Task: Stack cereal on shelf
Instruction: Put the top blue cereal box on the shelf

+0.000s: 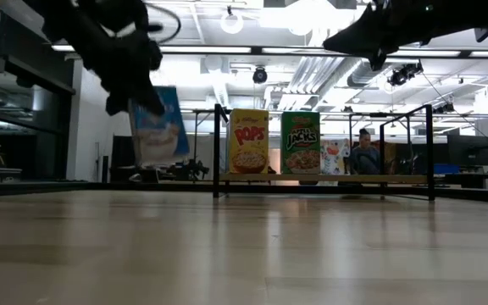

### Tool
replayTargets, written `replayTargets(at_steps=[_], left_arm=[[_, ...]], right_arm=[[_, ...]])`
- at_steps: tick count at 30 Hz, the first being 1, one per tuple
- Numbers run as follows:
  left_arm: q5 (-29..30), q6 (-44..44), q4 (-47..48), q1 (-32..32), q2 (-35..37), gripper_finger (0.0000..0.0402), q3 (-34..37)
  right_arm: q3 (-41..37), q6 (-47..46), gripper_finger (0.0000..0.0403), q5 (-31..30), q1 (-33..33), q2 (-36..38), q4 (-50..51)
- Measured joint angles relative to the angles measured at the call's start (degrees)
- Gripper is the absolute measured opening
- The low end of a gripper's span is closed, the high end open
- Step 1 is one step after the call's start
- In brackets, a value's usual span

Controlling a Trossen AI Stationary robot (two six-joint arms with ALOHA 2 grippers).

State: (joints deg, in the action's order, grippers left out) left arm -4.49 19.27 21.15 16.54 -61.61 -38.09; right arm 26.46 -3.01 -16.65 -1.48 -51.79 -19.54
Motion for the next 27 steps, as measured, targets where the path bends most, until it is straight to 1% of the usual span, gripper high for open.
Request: replayTargets(at_steps=[2, 5, 8, 10, 14, 17, 19, 21, 24, 27], left_arm=[[-0.2, 0.0, -2.0, -3.4, 0.7, 0.0146, 0.0], [-0.3, 0.0, -7.7, -8.2, 0.8, 0.0146, 0.0], [-0.3, -0.7, -15.6, -12.6, -0.3, 0.0145, 0.0], [-0.3, -3.2, -18.5, -15.3, -1.3, 0.0145, -0.3], [0.7, -7.0, -18.0, -19.3, -5.0, 0.0145, -4.9], [4.2, -9.4, -16.1, -21.3, -9.3, 0.0145, -8.4], [5.8, -10.9, -13.8, -21.8, -12.4, 0.0145, -10.9], [7.0, -12.0, -11.1, -22.0, -15.5, 0.0145, -13.5], [8.2, -13.3, -7.9, -21.9, -19.5, 0.0145, -17.0], [8.4, -16.0, -6.7, -21.9, -22.2, 0.0145, -19.4]], right_arm=[[0.0, 0.1, 0.0, 0.9, 0.0, 0.0, -0.3], [0.0, 0.3, 0.0, 2.4, 0.0, 0.0, -1.8], [0.0, 1.3, 0.0, 5.3, 0.0, 0.0, -3.3], [0.0, 2.0, 0.0, 7.8, 0.0, -0.2, -4.7], [0.1, 3.1, 0.0001, 15.2, -0.1, -2.9, -9.6], [0.1, 3.0, 0.0011, 17.4, -0.1, -7.1, -14.4], [0.1, 2.8, 0.003, 17.2, -0.1, -10.4, -17.2], [0.1, 1.8, 0.0061, 17.1, -0.1, -13.5, -19.6], [0.1, 0.1, 0.0124, 15.3, -0.1, -17.4, -22.5], [0.7, -3.1, 0.0197, 14.1, -0.1, -21.0, -24.1]])
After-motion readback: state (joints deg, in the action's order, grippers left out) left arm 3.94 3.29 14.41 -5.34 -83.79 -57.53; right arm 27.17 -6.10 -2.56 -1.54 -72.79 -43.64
